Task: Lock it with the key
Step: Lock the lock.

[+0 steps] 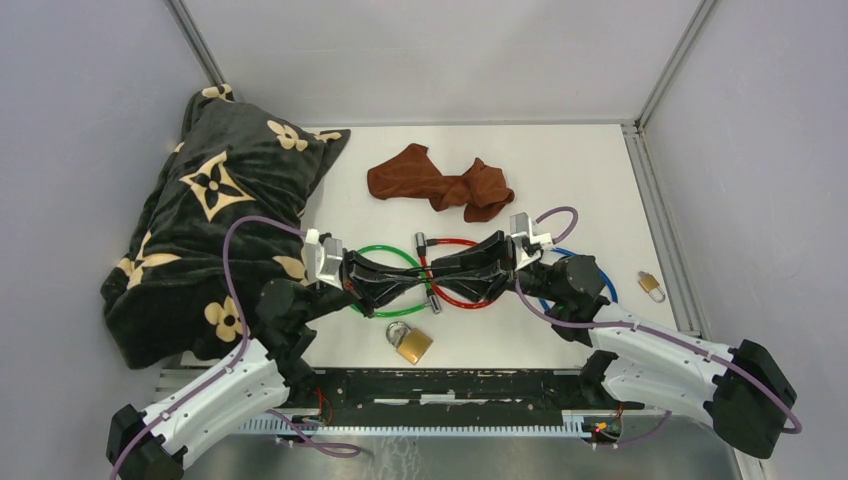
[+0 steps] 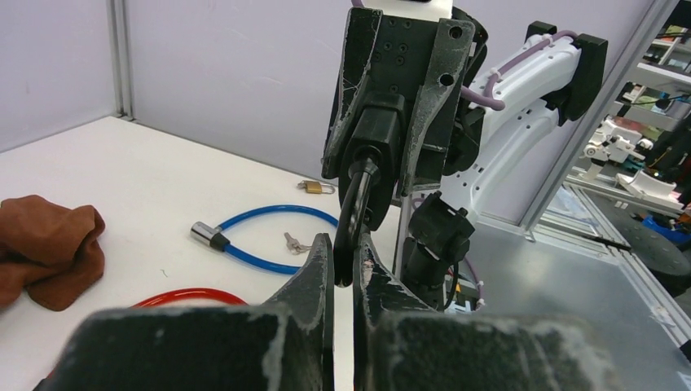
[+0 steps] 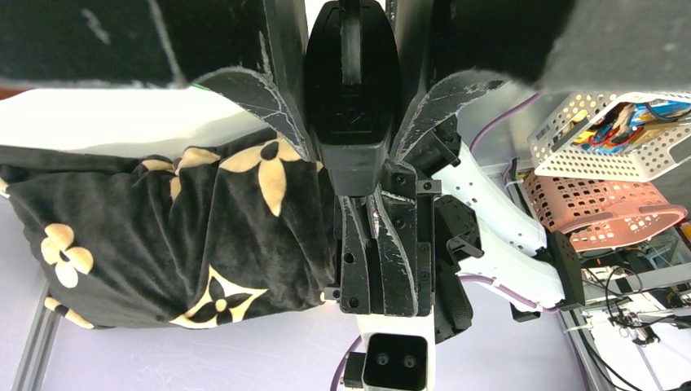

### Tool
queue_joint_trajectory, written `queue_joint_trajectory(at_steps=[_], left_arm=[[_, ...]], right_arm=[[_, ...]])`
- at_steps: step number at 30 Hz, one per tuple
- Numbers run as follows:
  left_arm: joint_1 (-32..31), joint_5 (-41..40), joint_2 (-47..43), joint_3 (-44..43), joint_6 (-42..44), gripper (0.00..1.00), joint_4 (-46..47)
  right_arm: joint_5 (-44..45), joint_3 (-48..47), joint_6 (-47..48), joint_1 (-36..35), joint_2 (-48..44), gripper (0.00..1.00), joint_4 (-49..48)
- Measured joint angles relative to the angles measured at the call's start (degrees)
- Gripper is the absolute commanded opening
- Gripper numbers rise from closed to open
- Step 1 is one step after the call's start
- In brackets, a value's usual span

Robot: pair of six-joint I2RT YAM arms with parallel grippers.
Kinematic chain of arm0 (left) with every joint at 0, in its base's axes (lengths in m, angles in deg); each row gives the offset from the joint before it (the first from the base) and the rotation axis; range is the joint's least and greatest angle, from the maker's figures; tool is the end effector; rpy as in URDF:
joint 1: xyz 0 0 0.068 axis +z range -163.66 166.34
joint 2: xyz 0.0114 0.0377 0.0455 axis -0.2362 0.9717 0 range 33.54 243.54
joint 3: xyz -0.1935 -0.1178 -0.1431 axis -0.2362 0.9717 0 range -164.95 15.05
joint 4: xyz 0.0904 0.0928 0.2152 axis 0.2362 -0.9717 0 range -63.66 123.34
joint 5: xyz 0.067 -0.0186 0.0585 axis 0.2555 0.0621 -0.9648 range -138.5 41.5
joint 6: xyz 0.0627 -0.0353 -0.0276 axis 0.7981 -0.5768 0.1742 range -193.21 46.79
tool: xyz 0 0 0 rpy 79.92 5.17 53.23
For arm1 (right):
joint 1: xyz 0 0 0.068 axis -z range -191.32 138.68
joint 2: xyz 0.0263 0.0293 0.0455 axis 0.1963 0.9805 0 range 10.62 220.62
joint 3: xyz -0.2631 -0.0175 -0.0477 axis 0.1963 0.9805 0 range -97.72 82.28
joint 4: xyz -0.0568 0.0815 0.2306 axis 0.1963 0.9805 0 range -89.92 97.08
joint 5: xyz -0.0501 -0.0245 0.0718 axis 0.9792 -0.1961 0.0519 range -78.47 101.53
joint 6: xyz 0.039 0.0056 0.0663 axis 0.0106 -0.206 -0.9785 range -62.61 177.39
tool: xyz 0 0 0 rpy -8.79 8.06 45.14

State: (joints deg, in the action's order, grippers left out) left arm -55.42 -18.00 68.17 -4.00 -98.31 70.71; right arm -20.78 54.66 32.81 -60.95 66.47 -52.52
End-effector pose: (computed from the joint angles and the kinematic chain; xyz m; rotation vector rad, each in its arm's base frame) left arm 0.1044 -0.1377 0.3041 0.6854 1.1750 -1.3133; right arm 0.1203 0.1957 0.3234 -0.8067 1.0815 1.4355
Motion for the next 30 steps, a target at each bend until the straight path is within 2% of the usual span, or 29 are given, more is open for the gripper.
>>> queue_joint_trajectory(at_steps=[7, 14, 24, 30], left_arm=[[0.00, 0.11, 0.52, -1.49, 0.87, 0.02, -1.09], [0.46, -0.22, 2.62, -4.46, 1.18, 0.02, -4.07], [1.33, 2.82, 3.30, -10.58, 7.26, 0.02, -9.27], [2.14, 3.06, 3.91, -13.29, 11.56, 0.02, -16.48]], right_arm=[[0.00, -0.35, 1.38, 0.00, 0.63, 0.00, -0.76], [1.05, -0.57, 2.78, 0.33, 4.52, 0.00, -6.19], [-0.66, -3.23, 2.97, 0.85, 9.25, 0.00, -14.53], [-2.84, -3.32, 2.95, 2.16, 13.33, 0.00, -17.70]])
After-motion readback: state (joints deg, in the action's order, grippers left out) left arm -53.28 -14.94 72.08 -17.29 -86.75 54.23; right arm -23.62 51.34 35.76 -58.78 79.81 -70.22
